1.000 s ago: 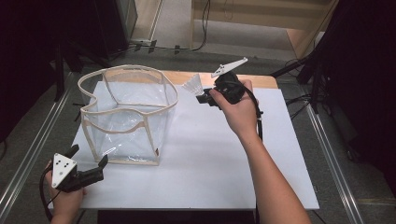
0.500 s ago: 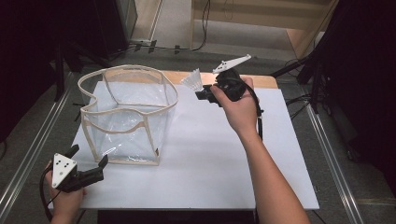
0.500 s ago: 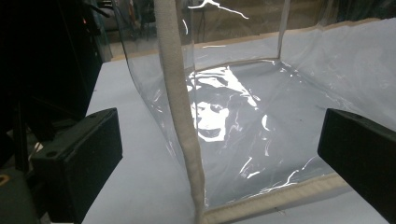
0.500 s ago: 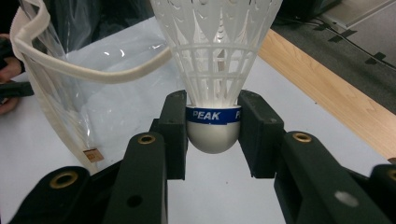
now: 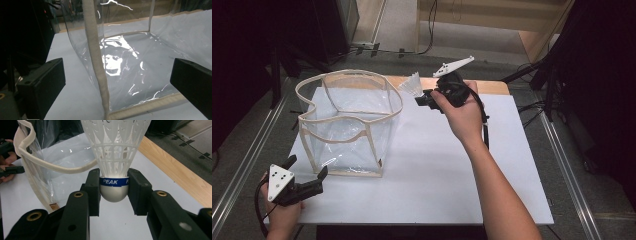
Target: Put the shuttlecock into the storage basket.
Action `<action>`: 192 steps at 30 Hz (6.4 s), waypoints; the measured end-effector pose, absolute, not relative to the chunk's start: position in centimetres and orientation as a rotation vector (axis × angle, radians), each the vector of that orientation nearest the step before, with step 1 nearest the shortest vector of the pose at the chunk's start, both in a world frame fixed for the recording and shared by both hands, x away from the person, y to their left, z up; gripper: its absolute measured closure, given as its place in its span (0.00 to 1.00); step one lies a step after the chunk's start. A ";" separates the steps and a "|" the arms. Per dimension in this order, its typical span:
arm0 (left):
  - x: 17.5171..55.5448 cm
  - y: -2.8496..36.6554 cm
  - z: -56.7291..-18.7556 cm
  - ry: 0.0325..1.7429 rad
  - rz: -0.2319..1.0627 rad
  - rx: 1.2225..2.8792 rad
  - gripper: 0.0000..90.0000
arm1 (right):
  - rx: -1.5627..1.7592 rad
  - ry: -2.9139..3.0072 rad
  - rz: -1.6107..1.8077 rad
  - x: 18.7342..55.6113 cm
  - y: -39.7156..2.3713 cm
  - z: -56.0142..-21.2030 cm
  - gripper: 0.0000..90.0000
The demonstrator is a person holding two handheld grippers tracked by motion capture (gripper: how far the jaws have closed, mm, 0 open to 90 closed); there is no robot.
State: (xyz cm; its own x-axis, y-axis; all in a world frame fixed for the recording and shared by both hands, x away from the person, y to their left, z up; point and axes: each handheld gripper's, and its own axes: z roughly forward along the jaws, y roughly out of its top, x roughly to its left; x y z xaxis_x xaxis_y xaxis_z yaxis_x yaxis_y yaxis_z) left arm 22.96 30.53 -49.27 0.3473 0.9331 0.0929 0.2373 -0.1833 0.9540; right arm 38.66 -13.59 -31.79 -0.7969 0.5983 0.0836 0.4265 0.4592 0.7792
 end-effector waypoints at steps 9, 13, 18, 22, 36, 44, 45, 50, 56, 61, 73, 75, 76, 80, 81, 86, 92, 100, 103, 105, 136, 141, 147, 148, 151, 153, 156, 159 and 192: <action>22.9 30.5 -49.3 1.063 0.912 1.654 0.00 | 0.870 2.511 1.267 38.6 -12.8 -31.6 0.70; 22.9 30.5 -49.3 1.062 0.911 1.655 0.00 | 0.858 2.512 1.278 38.6 -12.4 -31.6 0.70; 22.9 30.5 -49.3 1.062 0.912 1.655 0.00 | 0.852 2.513 1.291 38.6 -11.9 -31.5 0.70; 22.9 30.5 -49.3 1.062 0.911 1.656 0.00 | 0.843 2.521 1.289 38.7 -11.5 -31.4 0.70; 22.9 30.5 -49.3 1.061 0.910 1.658 0.00 | 0.800 2.534 1.309 38.8 -9.8 -31.2 0.70; 22.9 30.5 -49.3 1.061 0.910 1.658 0.00 | 0.784 2.543 1.322 38.9 -8.8 -31.4 0.70; 22.9 30.5 -49.3 1.061 0.910 1.657 0.00 | 0.784 2.547 1.323 38.9 -8.6 -31.4 0.70; 22.9 30.4 -49.3 1.059 0.912 1.658 0.00 | 0.782 2.547 1.317 39.0 -8.0 -31.6 0.70; 23.0 30.5 -49.3 1.059 0.912 1.657 0.00 | 0.783 2.544 1.306 39.0 -7.5 -31.8 0.69; 23.0 30.5 -49.3 1.060 0.909 1.656 0.00 | 0.808 2.529 1.301 38.9 -7.9 -32.0 0.43; 23.0 30.4 -49.3 1.061 0.915 1.658 0.00 | 0.743 2.503 1.296 37.9 -10.3 -32.7 0.09; 23.0 30.4 -49.3 1.061 0.916 1.657 0.00 | 0.744 2.485 1.302 37.6 -10.7 -32.9 0.00; 22.9 30.4 -49.3 1.061 0.914 1.657 0.00 | 0.748 2.490 1.300 37.5 -10.8 -33.0 0.00; 23.0 30.4 -49.3 1.062 0.913 1.654 0.00 | 0.768 2.462 1.296 37.0 -11.5 -33.6 0.00; 23.0 30.4 -49.3 1.062 0.912 1.653 0.00 | 0.769 2.461 1.298 36.9 -11.7 -33.9 0.00; 23.0 30.4 -49.3 1.063 0.913 1.653 0.00 | 0.784 2.446 1.302 36.4 -12.5 -34.8 0.00; 22.9 30.4 -49.3 1.062 0.914 1.654 0.00 | 0.788 2.438 1.317 35.8 -13.3 -36.3 0.00; 22.9 30.4 -49.3 1.063 0.915 1.654 0.00 | 0.786 2.413 1.328 34.9 -14.4 -37.8 0.00; 22.9 30.4 -49.3 1.063 0.914 1.654 0.00 | 0.790 2.419 1.328 34.7 -14.7 -38.5 0.00; 22.9 30.4 -49.3 1.063 0.914 1.654 0.00 | 0.790 2.413 1.324 34.4 -15.0 -38.9 0.00; 22.9 30.4 -49.3 1.063 0.913 1.655 0.00 | 0.872 2.376 1.316 31.5 -19.7 -44.1 0.00; 22.9 30.4 -49.3 1.064 0.914 1.655 0.00 | 0.869 2.375 1.313 31.0 -20.4 -44.5 0.00; 22.9 30.4 -49.3 1.064 0.916 1.657 0.00 | 0.886 2.369 1.313 30.4 -21.2 -45.0 0.00; 22.9 30.4 -49.3 1.064 0.915 1.657 0.00 | 0.882 2.370 1.316 30.3 -21.4 -45.1 0.00; 22.9 30.4 -49.3 1.064 0.916 1.655 0.00 | 0.891 2.363 1.311 30.0 -21.8 -45.5 0.00; 22.9 30.4 -49.3 1.063 0.917 1.661 0.00 | 0.901 2.360 1.313 29.8 -22.1 -45.7 0.00; 22.9 30.4 -49.3 1.065 0.918 1.661 0.00 | 0.912 2.354 1.319 29.6 -22.5 -45.9 0.00; 22.9 30.4 -49.3 1.064 0.917 1.659 0.00 | 0.917 2.345 1.319 29.3 -23.0 -46.0 0.00; 22.9 30.4 -49.3 1.064 0.923 1.662 0.00 | 1.063 2.263 1.319 26.6 -27.9 -48.0 0.00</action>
State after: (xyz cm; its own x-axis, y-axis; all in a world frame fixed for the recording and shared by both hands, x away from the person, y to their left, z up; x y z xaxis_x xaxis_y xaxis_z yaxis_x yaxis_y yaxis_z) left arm 22.89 30.38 -49.32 0.3431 0.9332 0.1064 0.2375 -0.1958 0.9514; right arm 26.56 -27.94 -48.05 -0.6749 0.7319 0.0939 0.4424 0.2995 0.8453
